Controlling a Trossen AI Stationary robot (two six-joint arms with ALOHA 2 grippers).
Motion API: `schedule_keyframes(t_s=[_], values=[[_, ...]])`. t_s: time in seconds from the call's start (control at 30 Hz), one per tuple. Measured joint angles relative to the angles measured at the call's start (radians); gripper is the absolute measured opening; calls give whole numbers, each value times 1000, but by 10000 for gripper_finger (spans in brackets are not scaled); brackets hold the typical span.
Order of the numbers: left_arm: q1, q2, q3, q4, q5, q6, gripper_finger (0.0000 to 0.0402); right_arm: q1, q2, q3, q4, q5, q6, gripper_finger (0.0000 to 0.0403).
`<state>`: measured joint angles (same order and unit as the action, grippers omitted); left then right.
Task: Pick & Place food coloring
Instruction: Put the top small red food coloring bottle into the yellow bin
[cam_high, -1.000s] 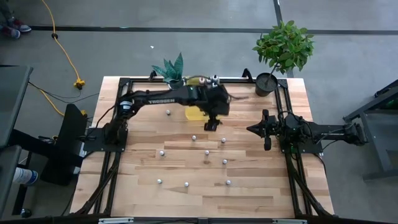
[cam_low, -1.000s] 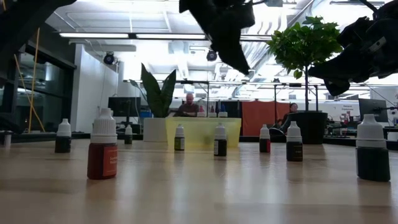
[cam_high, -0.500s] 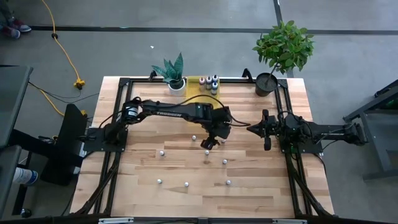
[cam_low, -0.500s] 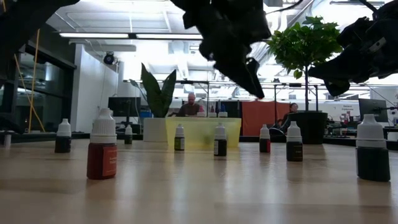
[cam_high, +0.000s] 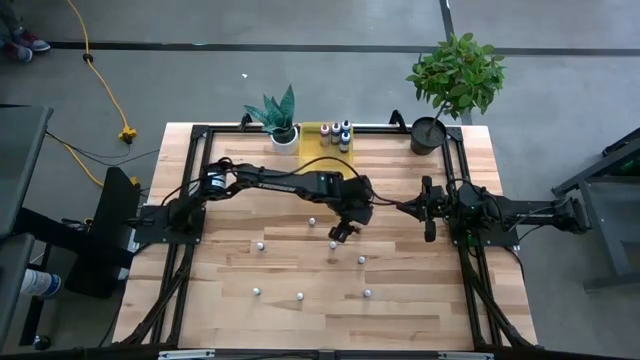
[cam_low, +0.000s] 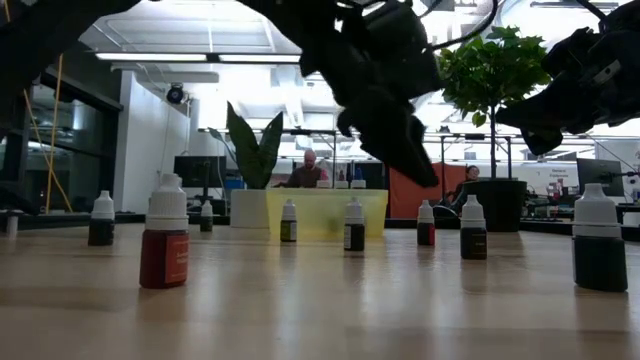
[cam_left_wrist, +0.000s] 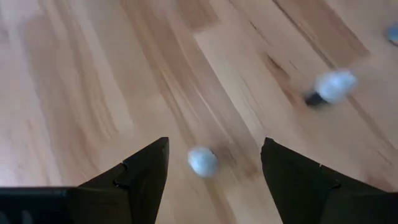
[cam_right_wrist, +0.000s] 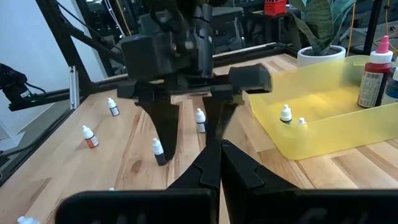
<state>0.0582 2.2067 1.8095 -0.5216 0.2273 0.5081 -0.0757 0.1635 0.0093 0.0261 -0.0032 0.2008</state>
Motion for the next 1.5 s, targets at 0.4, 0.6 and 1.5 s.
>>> schedule_keyframes(t_s=[0.4,0.6,1.5], values=[[0,51,-2,38,-4,-22,243,0,0,0,0,0,0,0],[0,68,-2,57,-14,-42,243,0,0,0,0,0,0,0],[8,68,-2,22,-33,-68,70,0,0,0,0,0,0,0]])
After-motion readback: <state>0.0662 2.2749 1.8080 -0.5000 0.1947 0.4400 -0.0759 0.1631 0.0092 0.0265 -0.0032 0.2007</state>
